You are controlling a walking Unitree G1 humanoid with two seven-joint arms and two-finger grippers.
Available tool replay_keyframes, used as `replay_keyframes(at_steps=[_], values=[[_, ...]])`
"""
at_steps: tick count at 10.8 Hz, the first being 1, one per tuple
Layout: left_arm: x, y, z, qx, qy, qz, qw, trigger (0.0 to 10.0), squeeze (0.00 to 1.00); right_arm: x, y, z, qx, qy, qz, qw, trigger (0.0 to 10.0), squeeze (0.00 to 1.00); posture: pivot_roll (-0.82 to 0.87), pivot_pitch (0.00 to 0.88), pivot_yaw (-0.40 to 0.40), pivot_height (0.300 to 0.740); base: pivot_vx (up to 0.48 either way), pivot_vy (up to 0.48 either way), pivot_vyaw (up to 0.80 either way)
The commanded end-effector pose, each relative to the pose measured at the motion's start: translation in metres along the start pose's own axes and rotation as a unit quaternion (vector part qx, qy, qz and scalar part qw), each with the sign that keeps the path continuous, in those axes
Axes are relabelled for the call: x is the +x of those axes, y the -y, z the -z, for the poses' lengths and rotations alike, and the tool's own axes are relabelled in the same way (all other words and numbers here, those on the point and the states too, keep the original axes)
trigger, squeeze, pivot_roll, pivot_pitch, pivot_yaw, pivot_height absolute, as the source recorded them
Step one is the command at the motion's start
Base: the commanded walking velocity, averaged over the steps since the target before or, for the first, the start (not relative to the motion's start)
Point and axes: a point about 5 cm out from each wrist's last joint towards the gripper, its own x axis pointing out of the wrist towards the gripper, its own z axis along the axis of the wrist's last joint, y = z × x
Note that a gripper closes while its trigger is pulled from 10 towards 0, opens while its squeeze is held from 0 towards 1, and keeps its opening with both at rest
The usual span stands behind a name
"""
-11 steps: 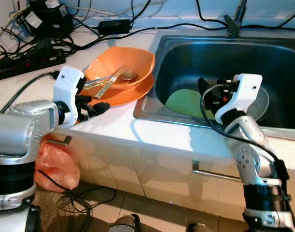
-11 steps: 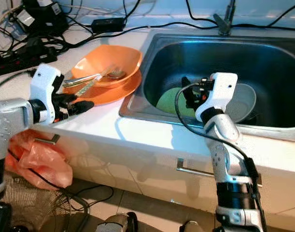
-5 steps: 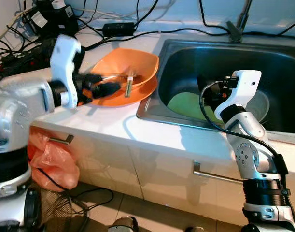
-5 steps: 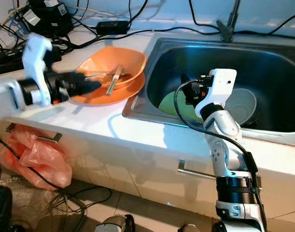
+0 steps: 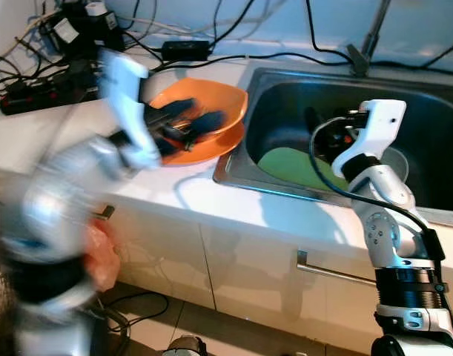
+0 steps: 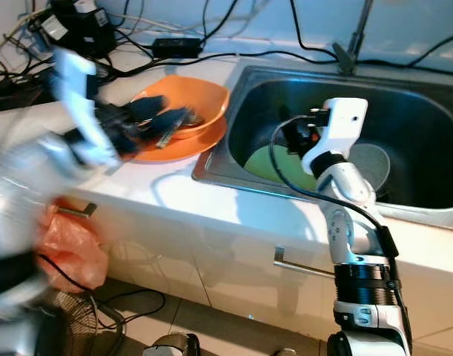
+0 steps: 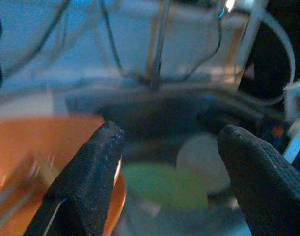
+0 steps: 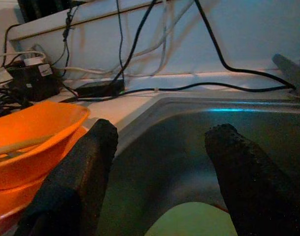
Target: Kitchen organization
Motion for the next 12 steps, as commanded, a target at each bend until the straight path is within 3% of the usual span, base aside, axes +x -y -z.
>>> replay_keyframes(at_steps=[1,2,3,4,6,7,8,12], values=[[0.002,0.005,-0.003,0.034,0.030,-0.023,0.999,10.0,0.00,0.004,-0.002,-0.005,-0.006,0.008,-0.006,1.000,10.0,0.00,0.08,0.050,0.064,0.740,0.000,0.000,0.00],[0.006,0.009,0.004,0.041,0.043,-0.044,0.997,10.0,0.00,0.005,-0.003,-0.005,-0.005,0.008,-0.006,1.000,10.0,0.00,0.08,0.048,0.062,0.740,0.000,0.000,0.00],[0.008,0.009,0.021,0.040,0.076,-0.110,0.990,10.0,0.00,0.006,-0.005,-0.007,-0.007,0.011,-0.009,1.000,10.0,0.00,0.06,0.047,0.061,0.740,0.000,0.000,0.00],[0.005,0.013,0.033,0.105,0.105,-0.137,0.979,10.0,0.00,0.007,-0.006,-0.008,-0.012,0.012,-0.011,1.000,10.0,0.00,0.05,0.048,0.058,0.740,0.000,0.000,0.00],[-0.001,0.002,0.054,0.119,0.104,-0.196,0.968,10.0,0.00,0.007,-0.006,-0.009,-0.012,0.011,-0.014,1.000,10.0,0.00,0.04,0.046,0.053,0.740,0.000,0.000,0.00],[-0.006,-0.004,0.066,0.155,0.103,-0.226,0.956,10.0,0.00,0.006,-0.006,-0.009,-0.011,0.009,-0.017,1.000,10.0,0.00,0.03,0.045,0.050,0.740,0.000,0.000,0.00],[-0.009,-0.008,0.073,0.175,0.100,-0.245,0.948,10.0,0.00,0.005,-0.006,-0.009,-0.010,0.007,-0.019,1.000,10.0,0.00,0.03,0.043,0.049,0.740,0.000,0.000,0.00],[-0.005,-0.013,0.097,0.228,0.102,-0.249,0.936,10.0,0.00,0.003,-0.010,-0.007,-0.006,0.005,-0.025,1.000,10.0,0.00,0.01,0.036,0.040,0.740,0.000,0.000,0.00]])
